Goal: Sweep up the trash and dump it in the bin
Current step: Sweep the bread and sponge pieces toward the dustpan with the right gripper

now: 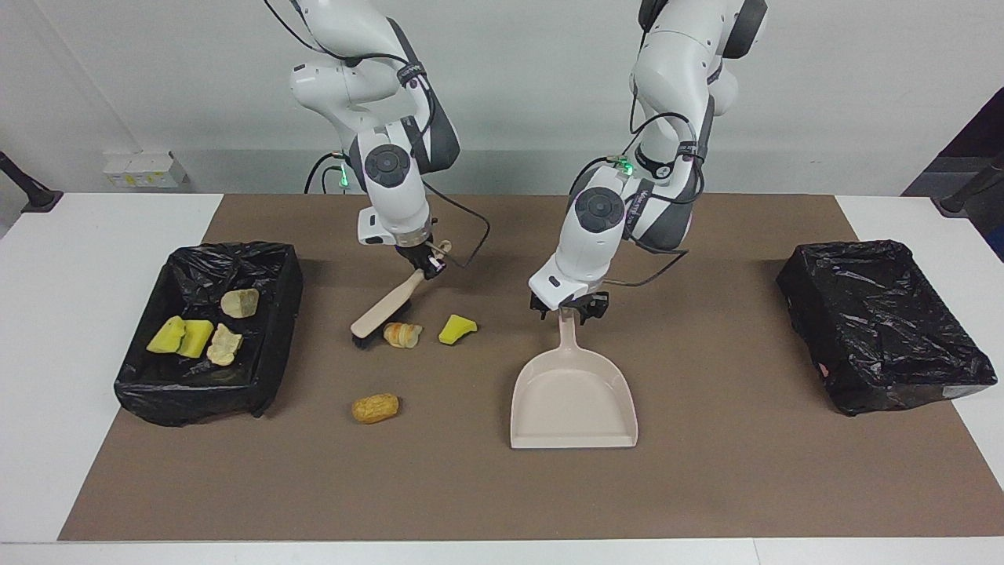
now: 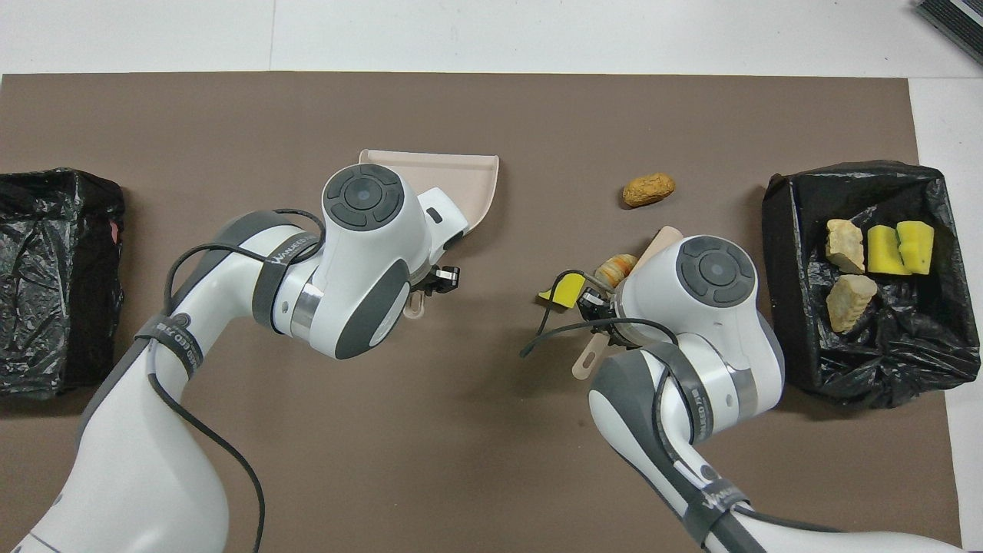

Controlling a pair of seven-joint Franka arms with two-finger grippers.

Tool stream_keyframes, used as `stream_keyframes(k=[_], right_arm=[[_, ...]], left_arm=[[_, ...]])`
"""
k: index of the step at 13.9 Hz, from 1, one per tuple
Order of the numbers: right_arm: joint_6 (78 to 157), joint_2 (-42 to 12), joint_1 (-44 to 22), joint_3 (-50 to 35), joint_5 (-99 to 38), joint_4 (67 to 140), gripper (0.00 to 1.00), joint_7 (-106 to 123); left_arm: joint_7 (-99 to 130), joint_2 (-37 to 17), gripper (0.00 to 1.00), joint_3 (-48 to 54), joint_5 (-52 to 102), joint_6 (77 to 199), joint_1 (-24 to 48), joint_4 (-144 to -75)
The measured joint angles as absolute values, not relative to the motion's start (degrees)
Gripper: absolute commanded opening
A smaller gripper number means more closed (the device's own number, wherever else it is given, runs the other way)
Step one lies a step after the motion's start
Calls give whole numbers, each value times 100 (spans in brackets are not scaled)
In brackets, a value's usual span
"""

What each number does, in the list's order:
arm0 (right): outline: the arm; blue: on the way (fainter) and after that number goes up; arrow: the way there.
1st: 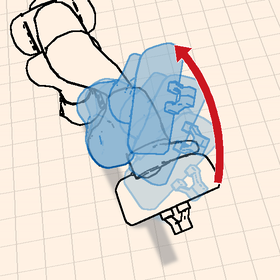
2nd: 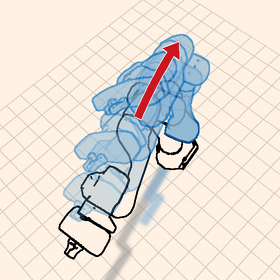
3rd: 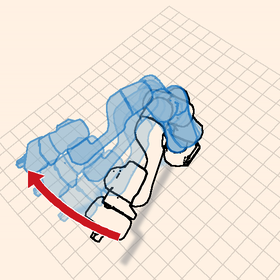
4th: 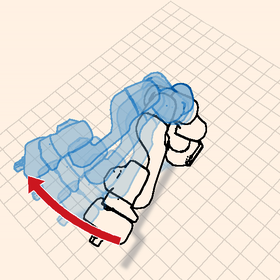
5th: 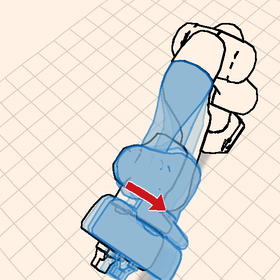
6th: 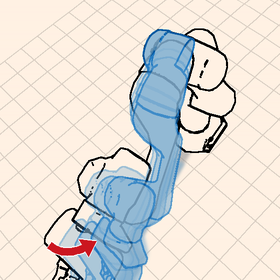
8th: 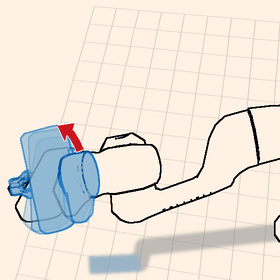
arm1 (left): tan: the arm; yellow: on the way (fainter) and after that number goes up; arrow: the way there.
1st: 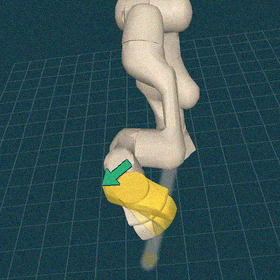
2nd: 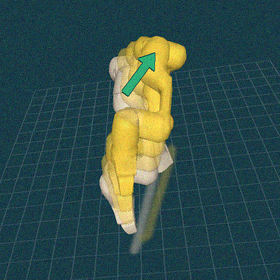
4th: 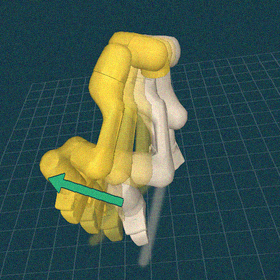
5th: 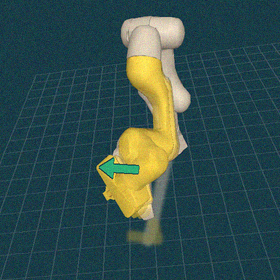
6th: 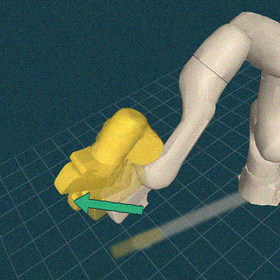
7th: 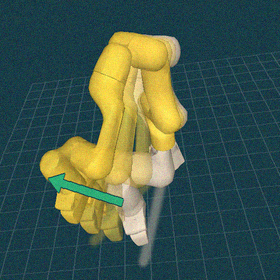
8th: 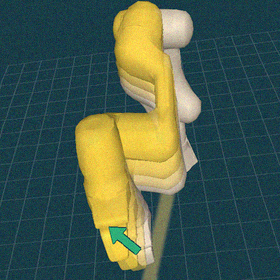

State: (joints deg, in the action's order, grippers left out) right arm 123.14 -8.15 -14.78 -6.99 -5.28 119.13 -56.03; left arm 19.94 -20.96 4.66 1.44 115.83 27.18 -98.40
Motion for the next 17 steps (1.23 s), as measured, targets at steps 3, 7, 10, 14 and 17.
stream_keyframes(k=[3, 7, 10, 14, 17], right_arm=[[11796, -1114, -1446, -675, -524, 11100, 0, -5299], [11587, -1330, -1142, -646, -517, 10504, 0, -4213], [11587, -1463, -716, -620, -418, 10457, 0, -2874], [11579, -1560, -347, -613, 344, 10429, 0, -1358], [11560, -1584, -190, -610, 608, 10428, 0, -407]], left_arm=[[1747, -1981, 0, 446, -282, 11531, 2709, -9824], [879, -1696, 0, 414, -450, 11234, 2487, -9781], [-414, -1281, 0, 393, -478, 10774, 2033, -9779], [-2555, -926, 0, 370, -487, 9894, 1381, -9800], [-3758, -905, 0, 372, -490, 9818, 1280, -9923]])
